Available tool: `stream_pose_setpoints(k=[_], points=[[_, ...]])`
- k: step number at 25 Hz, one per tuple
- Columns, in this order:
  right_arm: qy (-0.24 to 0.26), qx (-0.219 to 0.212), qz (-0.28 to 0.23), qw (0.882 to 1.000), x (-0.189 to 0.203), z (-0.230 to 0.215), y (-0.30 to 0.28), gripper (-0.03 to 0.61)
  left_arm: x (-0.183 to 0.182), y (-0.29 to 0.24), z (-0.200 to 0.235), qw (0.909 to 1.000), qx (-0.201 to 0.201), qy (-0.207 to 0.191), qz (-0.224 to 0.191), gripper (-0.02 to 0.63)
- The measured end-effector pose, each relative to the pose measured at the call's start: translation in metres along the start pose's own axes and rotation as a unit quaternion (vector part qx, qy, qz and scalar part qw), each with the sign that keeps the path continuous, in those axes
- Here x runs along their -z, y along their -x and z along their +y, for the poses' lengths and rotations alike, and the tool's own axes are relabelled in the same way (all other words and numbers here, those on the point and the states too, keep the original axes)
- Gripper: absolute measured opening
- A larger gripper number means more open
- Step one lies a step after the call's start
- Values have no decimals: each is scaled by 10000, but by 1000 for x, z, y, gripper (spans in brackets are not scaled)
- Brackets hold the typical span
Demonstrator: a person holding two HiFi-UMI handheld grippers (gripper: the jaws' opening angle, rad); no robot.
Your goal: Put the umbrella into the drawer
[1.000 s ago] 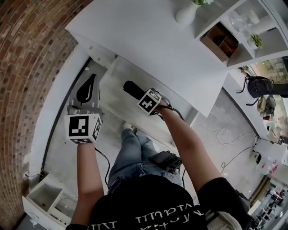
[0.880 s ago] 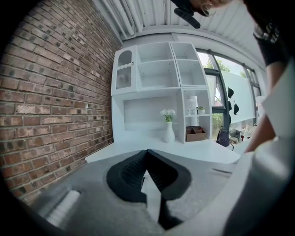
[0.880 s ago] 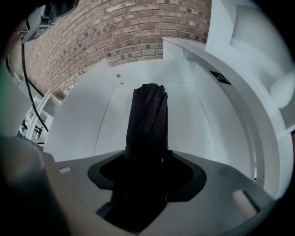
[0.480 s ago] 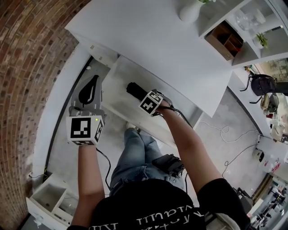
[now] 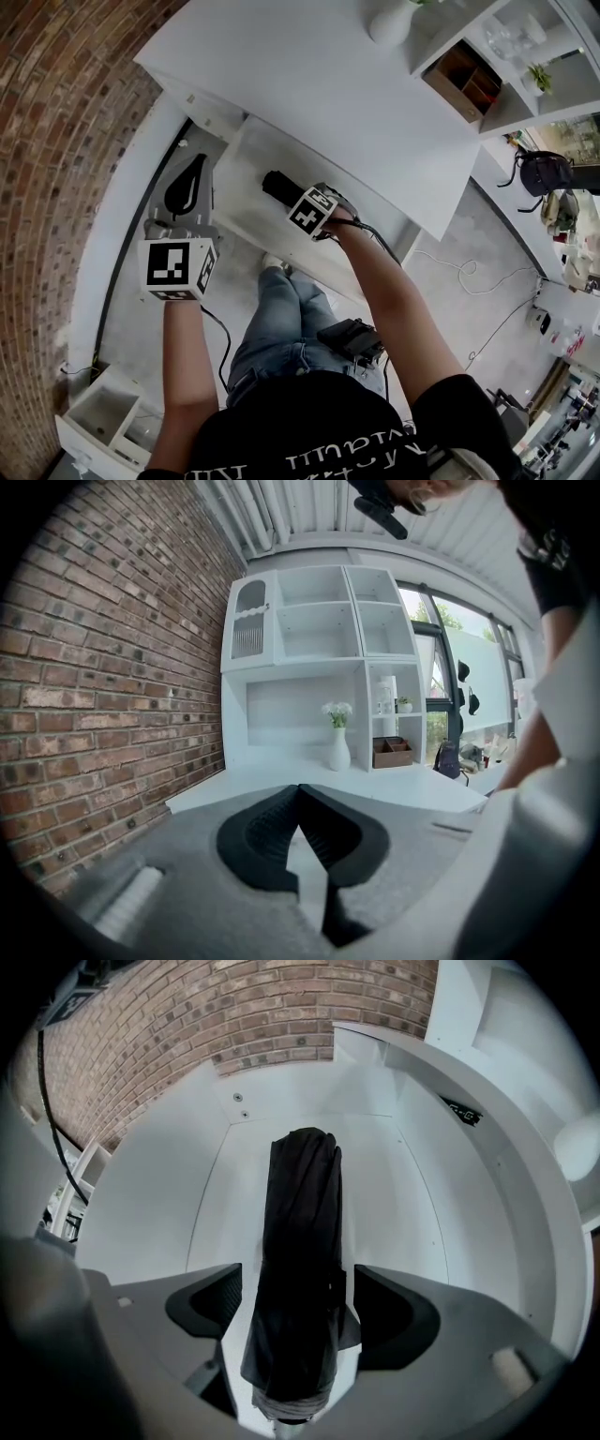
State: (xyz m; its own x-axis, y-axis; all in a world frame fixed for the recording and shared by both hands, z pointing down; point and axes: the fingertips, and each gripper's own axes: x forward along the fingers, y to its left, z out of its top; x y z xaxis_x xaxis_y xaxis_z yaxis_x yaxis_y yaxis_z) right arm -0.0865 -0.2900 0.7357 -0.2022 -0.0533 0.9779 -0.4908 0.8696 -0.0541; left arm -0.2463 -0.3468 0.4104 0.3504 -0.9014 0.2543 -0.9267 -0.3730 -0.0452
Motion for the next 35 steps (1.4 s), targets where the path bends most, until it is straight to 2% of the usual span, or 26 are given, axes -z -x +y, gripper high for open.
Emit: stream_pose_setpoints(k=[13, 22, 25, 30, 35], points=[[-481, 153, -272, 9984, 9, 9, 55, 380, -21, 4, -24, 9993, 190, 91, -314, -2], [-669, 232, -568, 9959, 11, 16, 100, 368, -44, 9, -42, 9976, 381, -29, -576, -2], [-721, 350, -748, 9940, 12, 14, 121, 330, -54, 9, -50, 9966, 448, -65, -691, -2], [-839, 483, -1197, 9881, 14, 10, 159, 325, -66, 9, -64, 9948, 557, -127, -837, -2], [-1167, 544, -1511, 9801, 27, 2, 189, 325, -80, 8, -79, 9931, 652, -183, -960, -2]])
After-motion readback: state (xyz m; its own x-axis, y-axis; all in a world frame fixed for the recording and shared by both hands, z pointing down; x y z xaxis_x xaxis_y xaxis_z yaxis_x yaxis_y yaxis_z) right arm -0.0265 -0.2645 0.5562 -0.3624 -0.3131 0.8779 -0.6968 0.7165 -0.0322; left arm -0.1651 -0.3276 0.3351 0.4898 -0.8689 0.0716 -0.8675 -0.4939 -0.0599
